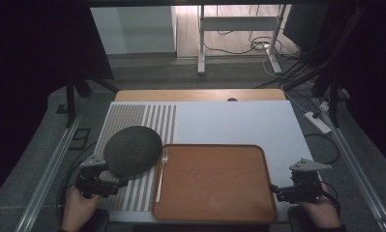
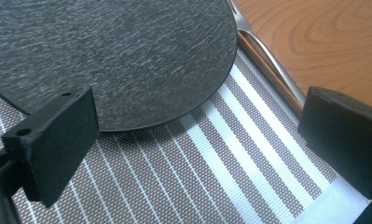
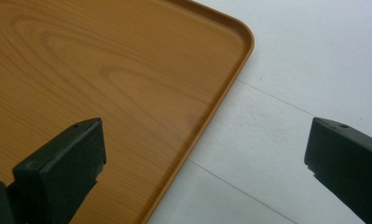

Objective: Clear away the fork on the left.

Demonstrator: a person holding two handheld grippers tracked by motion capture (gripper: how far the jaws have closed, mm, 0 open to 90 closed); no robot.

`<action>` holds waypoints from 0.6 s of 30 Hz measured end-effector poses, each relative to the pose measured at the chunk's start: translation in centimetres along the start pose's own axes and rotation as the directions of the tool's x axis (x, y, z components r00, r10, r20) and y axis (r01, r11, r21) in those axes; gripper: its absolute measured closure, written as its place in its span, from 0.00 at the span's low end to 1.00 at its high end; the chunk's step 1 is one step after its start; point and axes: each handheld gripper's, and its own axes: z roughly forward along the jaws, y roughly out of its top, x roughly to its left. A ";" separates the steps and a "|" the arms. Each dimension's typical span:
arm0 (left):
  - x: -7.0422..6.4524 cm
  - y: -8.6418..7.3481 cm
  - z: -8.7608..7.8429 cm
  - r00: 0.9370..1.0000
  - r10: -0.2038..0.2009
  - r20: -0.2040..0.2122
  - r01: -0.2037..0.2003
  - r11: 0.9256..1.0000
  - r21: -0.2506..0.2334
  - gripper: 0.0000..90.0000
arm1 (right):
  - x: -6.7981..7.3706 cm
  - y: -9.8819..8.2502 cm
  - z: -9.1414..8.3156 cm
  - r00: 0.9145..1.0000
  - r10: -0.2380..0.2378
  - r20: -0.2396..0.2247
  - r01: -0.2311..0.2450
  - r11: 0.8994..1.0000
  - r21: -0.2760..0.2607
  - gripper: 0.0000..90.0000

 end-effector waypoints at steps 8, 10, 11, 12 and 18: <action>0.1 -0.3 -0.3 1.000 -0.006 -0.008 0.006 1.000 0.012 0.00 | 0.0 0.0 0.0 1.000 0.001 -0.001 -0.001 1.000 -0.001 0.00; 0.1 -0.4 -0.4 1.000 -0.008 -0.013 0.008 1.000 0.019 0.00 | 0.0 0.0 0.0 1.000 0.001 -0.001 -0.001 1.000 0.000 0.00; 0.1 -0.5 -0.5 1.000 -0.008 -0.014 0.009 1.000 0.025 0.00 | 0.0 0.0 0.0 1.000 0.002 -0.002 -0.002 1.000 -0.001 0.00; 0.1 -0.5 -0.5 1.000 -0.009 -0.015 0.009 1.000 0.029 0.00 | 0.0 0.0 0.0 1.000 0.002 -0.002 -0.002 1.000 -0.001 0.00; 0.2 -0.8 -0.8 1.000 -0.021 -0.009 0.021 0.999 0.029 0.00 | 0.1 0.1 0.1 1.000 -0.007 -0.002 0.007 1.000 0.005 0.00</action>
